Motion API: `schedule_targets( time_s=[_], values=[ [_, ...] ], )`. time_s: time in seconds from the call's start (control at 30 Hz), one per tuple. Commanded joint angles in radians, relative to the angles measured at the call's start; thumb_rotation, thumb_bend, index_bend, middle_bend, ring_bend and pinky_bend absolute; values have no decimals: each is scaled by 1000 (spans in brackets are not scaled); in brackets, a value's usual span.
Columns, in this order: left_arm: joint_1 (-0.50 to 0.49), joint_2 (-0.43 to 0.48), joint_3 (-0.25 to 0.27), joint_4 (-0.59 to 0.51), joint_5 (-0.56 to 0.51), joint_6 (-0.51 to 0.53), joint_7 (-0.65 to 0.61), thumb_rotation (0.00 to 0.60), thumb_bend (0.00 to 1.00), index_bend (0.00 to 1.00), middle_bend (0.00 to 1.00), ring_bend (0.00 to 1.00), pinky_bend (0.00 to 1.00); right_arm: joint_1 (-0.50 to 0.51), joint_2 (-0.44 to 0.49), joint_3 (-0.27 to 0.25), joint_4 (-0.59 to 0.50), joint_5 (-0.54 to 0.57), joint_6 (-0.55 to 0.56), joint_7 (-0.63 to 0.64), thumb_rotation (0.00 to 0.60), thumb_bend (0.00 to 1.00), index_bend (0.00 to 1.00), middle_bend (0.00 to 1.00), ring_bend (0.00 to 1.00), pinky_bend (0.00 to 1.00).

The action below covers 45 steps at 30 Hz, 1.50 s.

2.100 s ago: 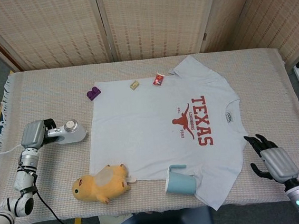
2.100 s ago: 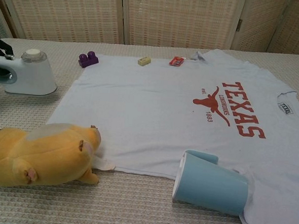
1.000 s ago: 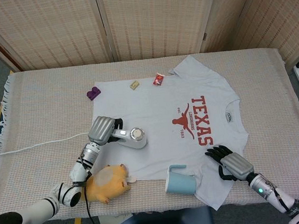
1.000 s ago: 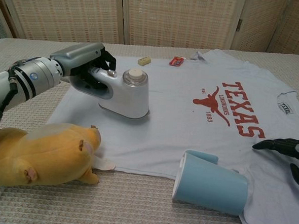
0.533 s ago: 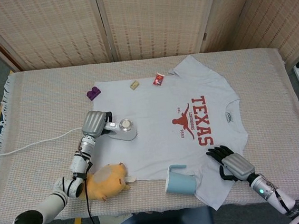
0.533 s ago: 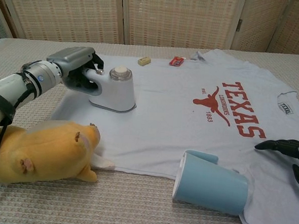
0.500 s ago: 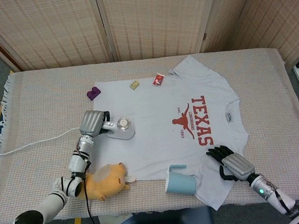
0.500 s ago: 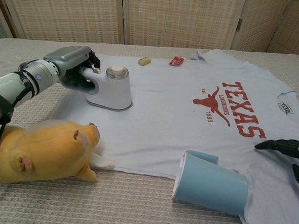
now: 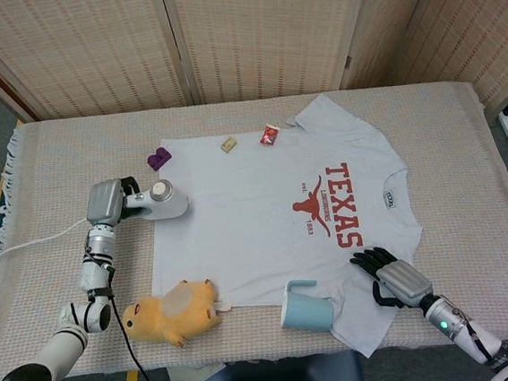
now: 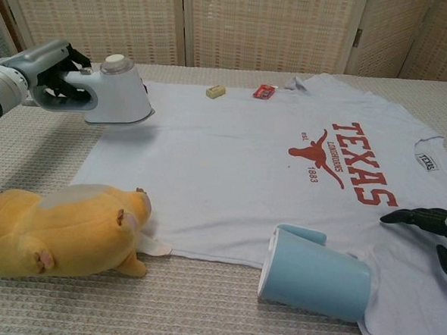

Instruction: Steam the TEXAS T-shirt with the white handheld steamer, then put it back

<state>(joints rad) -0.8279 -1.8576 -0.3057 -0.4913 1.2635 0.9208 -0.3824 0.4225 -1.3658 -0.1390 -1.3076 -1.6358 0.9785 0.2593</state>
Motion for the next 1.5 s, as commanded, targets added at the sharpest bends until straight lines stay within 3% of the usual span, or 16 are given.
schedule_targets(
  time_s=[0.03,0.17,0.37,0.9,1.2,1.5],
  values=[
    [-3,45,-20,-115,2,53,5,600,525,1000,1000,901,685,-1,3,-2,-2,0,4,1,296,900,0,37,0,0],
    [-44,29,-27,-180,-3,39,80,600,527,1000,1000,901,685,-4,8,-5,-6,2,12,1,295,899,0,37,0,0],
    [-114,-61,-23,-149,-6,-1,161,600,527,1000,1000,902,685,-7,15,-7,-12,12,14,-4,293,900,0,37,0,0],
    [-227,-280,-5,129,-4,-86,225,600,527,1000,1000,899,685,-13,16,-7,-21,35,9,-18,295,902,0,37,0,0],
    [-215,-277,-55,276,-66,-128,223,600,527,1000,1000,895,685,-12,15,-7,-25,41,1,-30,294,902,0,37,0,0],
    [-138,-200,-98,323,-128,-170,221,600,527,1000,1000,893,685,-8,10,-11,-21,45,-15,-36,298,903,0,37,0,0]
  ],
)
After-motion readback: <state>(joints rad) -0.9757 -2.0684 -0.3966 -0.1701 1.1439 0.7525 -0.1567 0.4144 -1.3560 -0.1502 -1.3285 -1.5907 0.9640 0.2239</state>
